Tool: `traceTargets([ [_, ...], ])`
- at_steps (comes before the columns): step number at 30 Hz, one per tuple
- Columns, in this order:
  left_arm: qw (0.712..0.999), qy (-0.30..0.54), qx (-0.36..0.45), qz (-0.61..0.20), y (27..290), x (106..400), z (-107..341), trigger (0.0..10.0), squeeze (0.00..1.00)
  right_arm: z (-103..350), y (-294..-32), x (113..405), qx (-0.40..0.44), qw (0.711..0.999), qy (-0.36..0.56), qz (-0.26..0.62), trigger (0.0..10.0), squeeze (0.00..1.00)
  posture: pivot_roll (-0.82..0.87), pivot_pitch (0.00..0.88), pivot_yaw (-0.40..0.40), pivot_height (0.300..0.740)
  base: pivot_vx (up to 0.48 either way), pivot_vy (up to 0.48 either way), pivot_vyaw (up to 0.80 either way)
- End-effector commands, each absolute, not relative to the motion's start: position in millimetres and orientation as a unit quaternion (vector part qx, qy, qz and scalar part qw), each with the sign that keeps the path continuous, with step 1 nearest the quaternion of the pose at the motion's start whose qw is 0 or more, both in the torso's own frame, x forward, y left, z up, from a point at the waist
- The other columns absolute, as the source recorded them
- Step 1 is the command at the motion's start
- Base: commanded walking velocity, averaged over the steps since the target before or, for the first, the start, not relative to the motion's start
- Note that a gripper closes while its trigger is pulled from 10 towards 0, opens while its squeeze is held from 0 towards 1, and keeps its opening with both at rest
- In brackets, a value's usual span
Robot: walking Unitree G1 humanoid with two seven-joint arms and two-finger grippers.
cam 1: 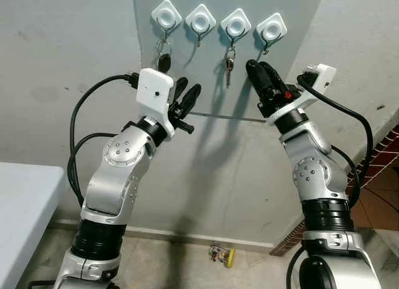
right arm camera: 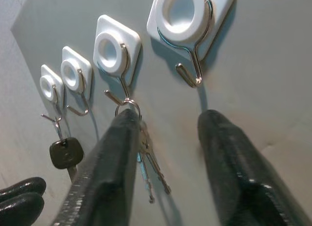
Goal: Hang keys on a hook
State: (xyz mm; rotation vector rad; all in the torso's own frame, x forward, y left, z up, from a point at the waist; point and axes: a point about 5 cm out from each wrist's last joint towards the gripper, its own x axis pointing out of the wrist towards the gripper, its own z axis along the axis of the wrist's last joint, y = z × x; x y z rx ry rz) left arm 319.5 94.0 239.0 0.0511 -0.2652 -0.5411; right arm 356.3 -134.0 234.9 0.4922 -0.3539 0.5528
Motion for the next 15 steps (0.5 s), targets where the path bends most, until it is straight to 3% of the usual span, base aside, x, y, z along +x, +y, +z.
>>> traceTargets([
  [1,0.952,-0.138,0.034,-0.270,91.2,316.8,241.0,10.0,0.00,235.8,-134.3,353.4,0.235,0.916,-0.176,0.274,10.0,1.00,-0.08,0.024,-0.058,0.740,0.000,0.000,0.00],
  [15,0.974,-0.088,0.001,-0.209,110.1,301.4,166.6,10.0,0.00,152.9,-148.3,306.7,0.141,0.967,-0.101,0.187,10.0,1.00,-0.10,0.006,-0.036,0.740,0.000,0.000,0.00],
])
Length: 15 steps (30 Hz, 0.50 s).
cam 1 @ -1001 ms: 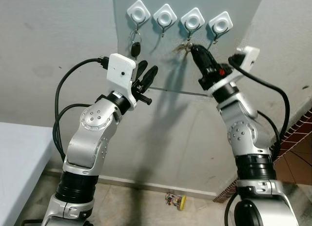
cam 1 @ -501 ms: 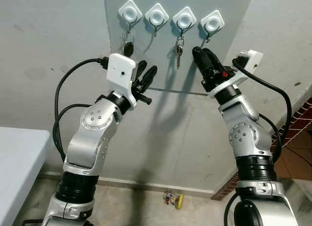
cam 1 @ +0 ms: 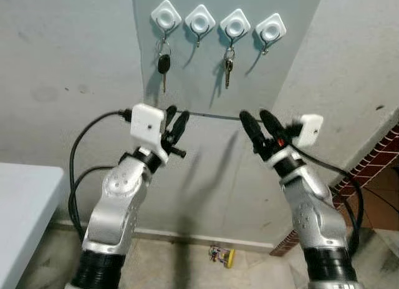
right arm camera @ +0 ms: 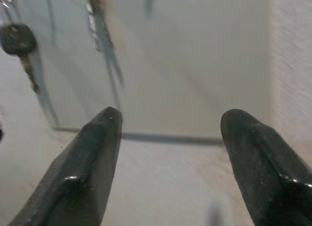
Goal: Hang keys on a hook
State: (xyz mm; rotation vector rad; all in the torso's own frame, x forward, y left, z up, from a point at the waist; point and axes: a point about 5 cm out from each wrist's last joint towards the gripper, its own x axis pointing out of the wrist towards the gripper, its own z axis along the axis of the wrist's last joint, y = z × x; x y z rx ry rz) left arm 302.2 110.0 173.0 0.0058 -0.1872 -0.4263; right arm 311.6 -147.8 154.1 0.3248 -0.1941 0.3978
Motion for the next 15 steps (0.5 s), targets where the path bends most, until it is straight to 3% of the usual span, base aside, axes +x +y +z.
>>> traceTargets([
  [1,0.975,-0.077,-0.015,-0.206,111.8,301.0,161.1,10.0,0.00,148.3,-149.4,304.1,0.130,0.971,-0.097,0.175,10.0,1.00,-0.11,0.004,-0.033,0.740,0.000,0.000,0.00],
  [4,0.977,-0.036,-0.077,-0.197,114.8,300.1,148.8,10.0,0.00,137.4,-150.9,295.6,0.120,0.978,-0.084,0.151,10.0,1.00,-0.12,0.000,-0.021,0.740,0.000,0.000,0.00],
  [15,0.982,0.025,-0.091,-0.163,122.2,294.9,116.8,10.0,0.00,116.2,-158.5,276.7,0.104,0.992,-0.056,0.052,10.0,1.00,-0.13,0.000,-0.021,0.740,0.000,0.000,0.00],
])
